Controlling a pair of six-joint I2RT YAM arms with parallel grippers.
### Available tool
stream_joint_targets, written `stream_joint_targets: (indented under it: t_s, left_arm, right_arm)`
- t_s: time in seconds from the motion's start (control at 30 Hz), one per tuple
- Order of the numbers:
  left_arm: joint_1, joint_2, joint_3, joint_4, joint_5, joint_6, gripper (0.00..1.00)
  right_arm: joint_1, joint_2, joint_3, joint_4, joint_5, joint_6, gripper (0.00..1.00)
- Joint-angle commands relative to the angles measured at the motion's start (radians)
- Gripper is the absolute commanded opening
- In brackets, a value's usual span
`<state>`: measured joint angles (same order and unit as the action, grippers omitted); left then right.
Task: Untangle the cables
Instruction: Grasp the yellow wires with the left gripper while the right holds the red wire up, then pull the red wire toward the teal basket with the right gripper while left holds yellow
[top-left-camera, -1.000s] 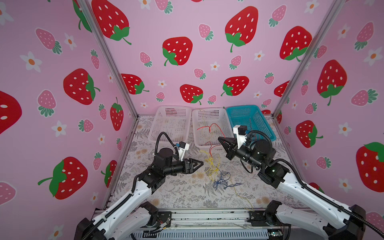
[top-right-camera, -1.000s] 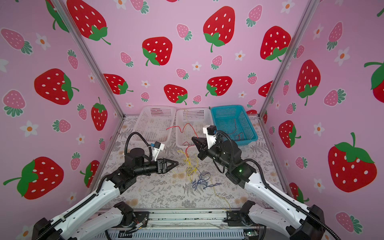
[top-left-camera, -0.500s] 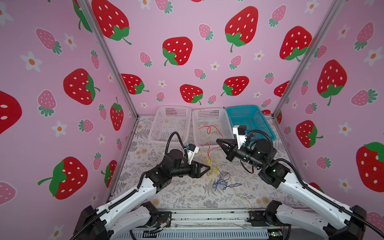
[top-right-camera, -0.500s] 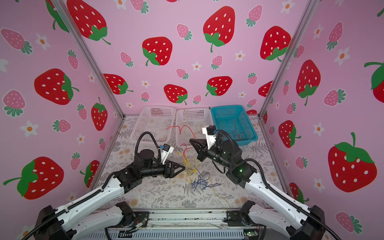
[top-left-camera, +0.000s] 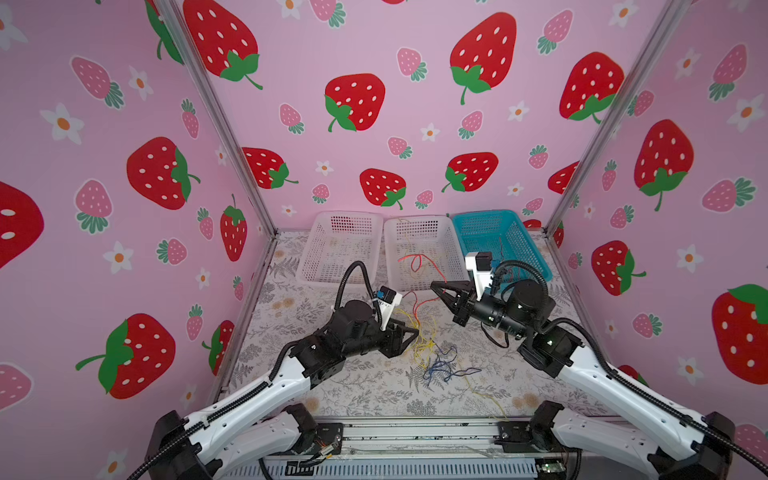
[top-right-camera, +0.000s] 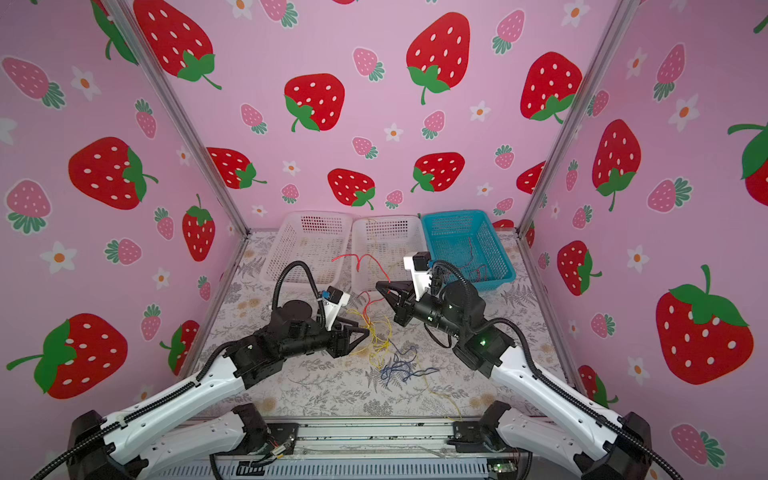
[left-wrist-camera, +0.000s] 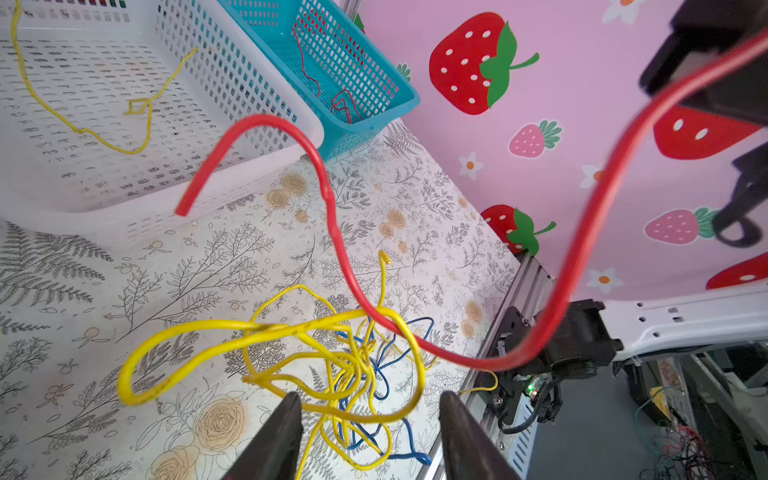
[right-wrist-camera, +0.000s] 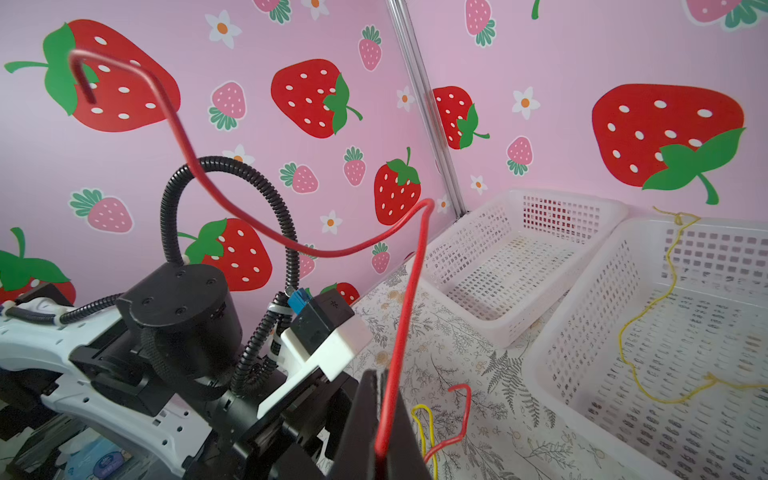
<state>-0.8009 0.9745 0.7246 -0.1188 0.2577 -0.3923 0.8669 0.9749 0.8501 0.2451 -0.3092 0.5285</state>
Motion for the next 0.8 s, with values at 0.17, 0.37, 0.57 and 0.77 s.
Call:
stream_joint_targets:
  t_s: [0.17, 0.37, 0.57, 0.77]
  left_arm:
    - [-0.044, 0.021, 0.052, -0.037, -0.070, 0.060, 0.49]
    - [-0.048, 0.016, 0.054, -0.039, -0.075, 0.063, 0.32]
    - [-0.049, 0.014, 0.056, -0.039, -0.062, 0.070, 0.11]
    - [-0.052, 0.000, 0.053, -0.040, -0.027, 0.068, 0.00]
  right_arm:
    - [0.008, -0.031, 0.038, 0.036, -0.024, 0.044, 0.00]
    - [0.012, -0.038, 0.033, 0.037, -0.030, 0.053, 0.00]
    - [0.013, -0.036, 0.026, 0.036, -0.025, 0.051, 0.00]
    - [0.013, -0.039, 0.023, -0.002, 0.028, 0.019, 0.00]
